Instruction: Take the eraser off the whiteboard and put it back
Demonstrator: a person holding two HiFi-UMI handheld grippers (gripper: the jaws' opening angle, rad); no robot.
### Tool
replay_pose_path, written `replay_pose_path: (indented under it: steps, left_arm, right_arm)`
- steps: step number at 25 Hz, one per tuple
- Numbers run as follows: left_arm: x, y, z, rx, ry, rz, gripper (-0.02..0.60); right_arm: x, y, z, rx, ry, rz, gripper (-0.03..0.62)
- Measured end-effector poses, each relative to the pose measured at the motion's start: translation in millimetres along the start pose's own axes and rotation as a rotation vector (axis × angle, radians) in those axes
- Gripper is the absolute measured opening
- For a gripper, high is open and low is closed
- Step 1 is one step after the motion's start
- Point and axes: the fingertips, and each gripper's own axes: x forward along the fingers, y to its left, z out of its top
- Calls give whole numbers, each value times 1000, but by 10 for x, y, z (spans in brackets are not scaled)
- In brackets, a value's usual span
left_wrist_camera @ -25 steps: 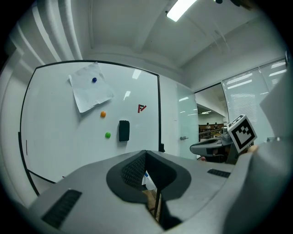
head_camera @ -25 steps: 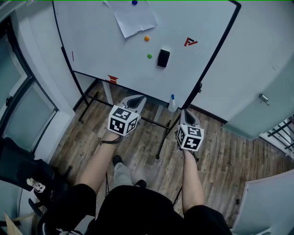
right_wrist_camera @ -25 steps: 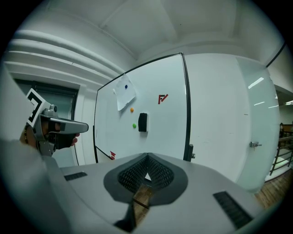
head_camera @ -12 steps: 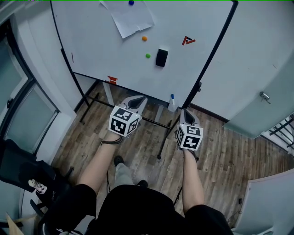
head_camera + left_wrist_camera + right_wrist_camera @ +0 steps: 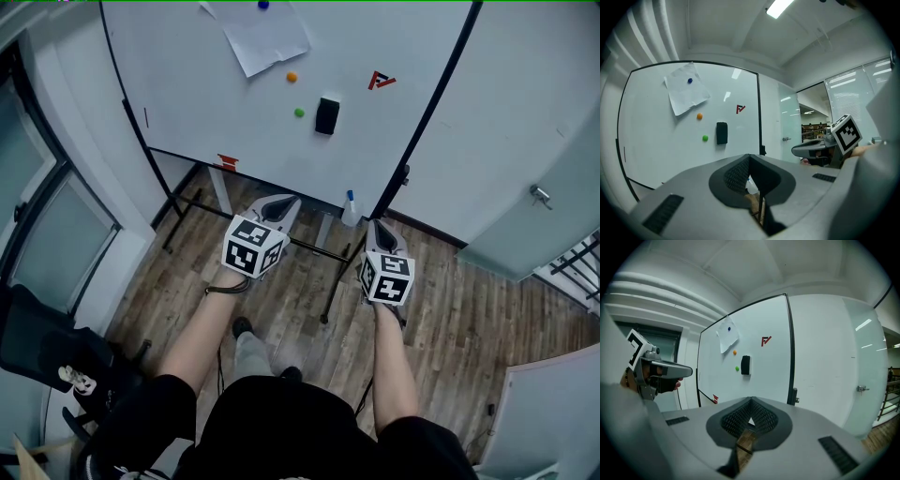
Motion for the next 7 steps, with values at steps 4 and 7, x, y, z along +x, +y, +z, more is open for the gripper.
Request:
replay_pose_path:
  steps: [4,7]
  left_arm:
    - [7,-16,12,2,-2,2,12]
    - [17,-23,19,1,-3,2,12]
  right_arm:
    - [-11,-10,-1,-1,-2,3,25]
    - [-17,-27,4,-1,-4,4,25]
